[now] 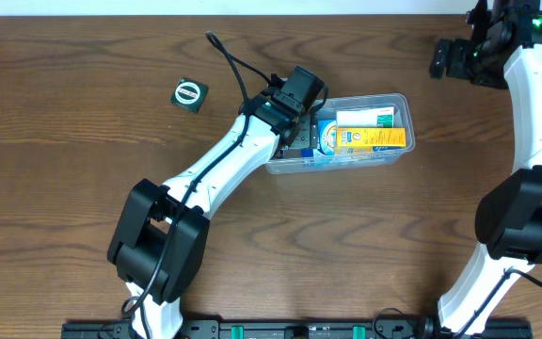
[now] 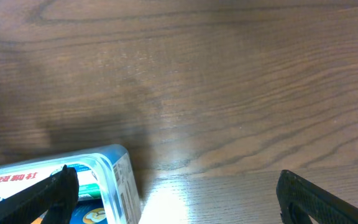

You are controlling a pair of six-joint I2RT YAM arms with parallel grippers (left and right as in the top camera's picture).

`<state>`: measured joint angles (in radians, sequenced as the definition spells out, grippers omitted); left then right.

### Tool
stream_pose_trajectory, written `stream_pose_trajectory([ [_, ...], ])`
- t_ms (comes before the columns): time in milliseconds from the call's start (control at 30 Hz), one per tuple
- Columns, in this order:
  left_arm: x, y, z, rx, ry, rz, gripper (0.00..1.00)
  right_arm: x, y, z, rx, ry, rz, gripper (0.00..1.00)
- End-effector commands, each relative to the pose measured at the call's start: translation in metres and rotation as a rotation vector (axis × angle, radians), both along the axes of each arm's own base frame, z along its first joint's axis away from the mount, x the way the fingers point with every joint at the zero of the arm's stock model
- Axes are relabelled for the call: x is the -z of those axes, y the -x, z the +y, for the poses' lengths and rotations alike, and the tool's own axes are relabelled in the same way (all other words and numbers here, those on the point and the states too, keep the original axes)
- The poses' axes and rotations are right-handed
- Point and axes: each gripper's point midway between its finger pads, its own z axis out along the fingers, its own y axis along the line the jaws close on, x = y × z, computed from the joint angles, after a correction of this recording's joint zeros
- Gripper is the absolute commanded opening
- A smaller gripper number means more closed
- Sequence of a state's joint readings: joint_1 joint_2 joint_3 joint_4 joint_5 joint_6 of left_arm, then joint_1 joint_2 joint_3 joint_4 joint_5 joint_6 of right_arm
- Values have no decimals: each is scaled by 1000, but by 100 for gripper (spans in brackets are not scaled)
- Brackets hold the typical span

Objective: Pack container
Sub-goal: 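Lower the red Panadol box into the container's left end and release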

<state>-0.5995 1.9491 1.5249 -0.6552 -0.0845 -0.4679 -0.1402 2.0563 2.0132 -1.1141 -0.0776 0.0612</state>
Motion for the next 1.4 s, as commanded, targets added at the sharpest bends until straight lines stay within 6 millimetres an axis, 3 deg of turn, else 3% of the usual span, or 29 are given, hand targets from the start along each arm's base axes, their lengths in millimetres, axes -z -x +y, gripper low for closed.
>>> stream_pose_trajectory([
  [0,6,-5,5,-37,-26,2,87,-5,-2,1,8,-4,-13,99],
  [433,14,-4,5,-36,-36,16,89,-5,-2,1,8,-4,-13,99],
  [500,14,-4,5,-36,-35,15,98,-5,-2,1,8,-4,-13,99],
  [567,14,-4,5,-36,-36,16,100,-5,-2,1,8,-4,-13,99],
  [1033,11,-9,6,-42,-27,2,98,-5,-2,1,8,-4,-13,99],
  [1200,-11,-18,1,30,-22,-62,98,-5,-2,1,8,-4,-13,99],
  [1367,-56,-24,-3,160,-32,-175,98,-5,-2,1,8,-4,-13,99],
])
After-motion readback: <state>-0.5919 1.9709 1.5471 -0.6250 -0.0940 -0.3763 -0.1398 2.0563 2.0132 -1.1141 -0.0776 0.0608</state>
